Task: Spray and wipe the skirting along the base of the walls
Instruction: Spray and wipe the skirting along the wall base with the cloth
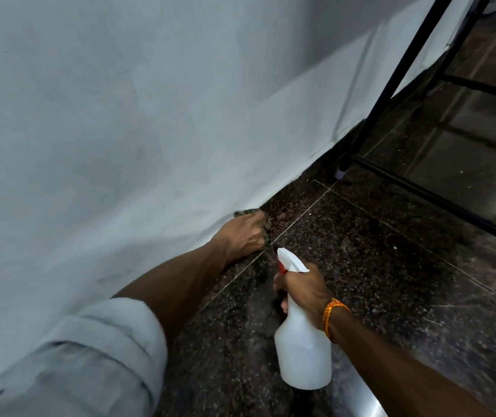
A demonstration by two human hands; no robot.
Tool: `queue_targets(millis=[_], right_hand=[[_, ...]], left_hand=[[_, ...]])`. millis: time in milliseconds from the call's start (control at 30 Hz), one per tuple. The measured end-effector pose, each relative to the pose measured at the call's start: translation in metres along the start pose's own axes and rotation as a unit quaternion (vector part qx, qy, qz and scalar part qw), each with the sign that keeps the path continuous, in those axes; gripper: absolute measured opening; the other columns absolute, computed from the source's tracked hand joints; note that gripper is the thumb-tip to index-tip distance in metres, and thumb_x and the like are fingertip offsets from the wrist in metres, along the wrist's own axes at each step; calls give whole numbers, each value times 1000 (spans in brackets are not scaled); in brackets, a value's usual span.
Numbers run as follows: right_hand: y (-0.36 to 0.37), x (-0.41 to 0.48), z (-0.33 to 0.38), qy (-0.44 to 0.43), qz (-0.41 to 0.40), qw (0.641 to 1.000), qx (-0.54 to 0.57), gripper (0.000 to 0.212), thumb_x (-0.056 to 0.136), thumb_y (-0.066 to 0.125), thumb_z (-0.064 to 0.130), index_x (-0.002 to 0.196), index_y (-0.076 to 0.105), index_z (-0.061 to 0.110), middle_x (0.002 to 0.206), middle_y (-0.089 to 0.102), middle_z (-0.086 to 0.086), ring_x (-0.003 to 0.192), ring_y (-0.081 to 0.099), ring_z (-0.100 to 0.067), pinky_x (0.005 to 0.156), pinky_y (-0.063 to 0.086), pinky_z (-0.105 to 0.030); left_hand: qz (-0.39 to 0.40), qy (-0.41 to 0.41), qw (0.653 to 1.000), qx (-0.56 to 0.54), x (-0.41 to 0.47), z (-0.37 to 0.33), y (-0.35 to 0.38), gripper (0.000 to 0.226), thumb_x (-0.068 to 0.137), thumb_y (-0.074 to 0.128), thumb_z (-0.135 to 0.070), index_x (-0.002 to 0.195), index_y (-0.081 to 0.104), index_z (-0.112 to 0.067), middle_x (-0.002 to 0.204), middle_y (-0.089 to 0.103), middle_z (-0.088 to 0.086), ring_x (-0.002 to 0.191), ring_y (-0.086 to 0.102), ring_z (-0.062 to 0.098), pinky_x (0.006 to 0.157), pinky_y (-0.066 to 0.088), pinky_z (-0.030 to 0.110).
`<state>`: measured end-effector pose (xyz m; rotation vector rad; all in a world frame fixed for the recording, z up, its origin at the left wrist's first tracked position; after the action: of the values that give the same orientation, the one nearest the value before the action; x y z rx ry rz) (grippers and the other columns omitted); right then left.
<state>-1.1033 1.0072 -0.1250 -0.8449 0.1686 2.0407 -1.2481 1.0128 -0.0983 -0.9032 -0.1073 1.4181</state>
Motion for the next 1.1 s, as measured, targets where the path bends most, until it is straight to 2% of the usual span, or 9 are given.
queue_targets(millis=[100,233,367,467,600,700,833,967,1100], right_hand=[[-2,2,-6,3,0,1000,5,25,68,65,2,92,68,-3,63,66,-21,35,55,-29,44,49,-33],[-1,3,-7,1,8,1000,-10,28,69,65,3,97,67,-2,73,70,-22,35,56,-28,43,49,-31],[5,5,0,-8,12,1000,-17,24,70,66,4,93,68,-2,68,68,-22,35,57,-27,43,48,-29],[17,4,9,-24,7,1000,-5,21,67,63,5,85,69,-4,75,71,-28,36,56,-29,45,50,-33],[20,5,13,-23,10,1000,7,24,67,62,4,88,69,-4,71,70,-23,36,55,-29,46,50,-34],[19,4,15,-20,22,1000,4,28,66,61,4,92,68,-5,69,68,-21,36,55,-28,46,50,-33],[27,1,15,-22,27,999,-20,22,68,61,5,87,69,-1,58,64,-17,34,55,-27,44,51,-34],[64,-10,7,-13,65,997,-40,23,69,60,4,90,69,9,56,63,-16,35,56,-27,44,50,-31],[93,-20,8,-22,81,996,-41,17,74,56,3,84,69,10,57,59,-17,39,54,-27,41,48,-31]], left_hand=[[32,-11,999,-4,1,-6,20,16,96,52,-20,86,63,-15,86,65,2,87,46,26,82,37,38],[-12,-10,999,30,-45,-49,48,23,97,48,-16,109,60,0,104,60,23,105,45,38,76,49,43],[-34,-25,999,-13,-77,-42,32,15,90,57,-18,87,64,-5,79,62,13,86,48,31,68,47,37],[-56,-61,997,0,-58,-19,8,15,88,58,-14,84,64,-1,80,65,14,83,51,30,73,47,36],[-25,-51,998,-41,-39,-12,13,14,90,58,-17,82,68,-11,81,68,9,88,50,28,75,42,35],[-26,-22,999,-33,-72,-39,21,10,75,66,-8,83,70,-5,78,68,14,86,59,33,70,50,37],[20,-28,985,-170,-144,-82,74,28,89,44,-18,81,70,-19,81,66,-3,85,60,22,84,47,31],[15,-65,994,-87,-212,-90,71,33,84,37,0,79,70,6,84,66,28,79,63,41,66,54,45],[-19,-128,988,-89,-253,-79,42,48,91,25,-2,100,70,12,106,66,32,98,65,43,82,57,43]])
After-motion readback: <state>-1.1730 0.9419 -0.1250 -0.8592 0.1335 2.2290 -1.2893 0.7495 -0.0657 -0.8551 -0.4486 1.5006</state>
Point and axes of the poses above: each hand's wrist, its own x-axis towards the middle knuckle, its own y-axis out of the palm, z = x × y, the point moved 8 cm from there along x, towards the middle knuckle
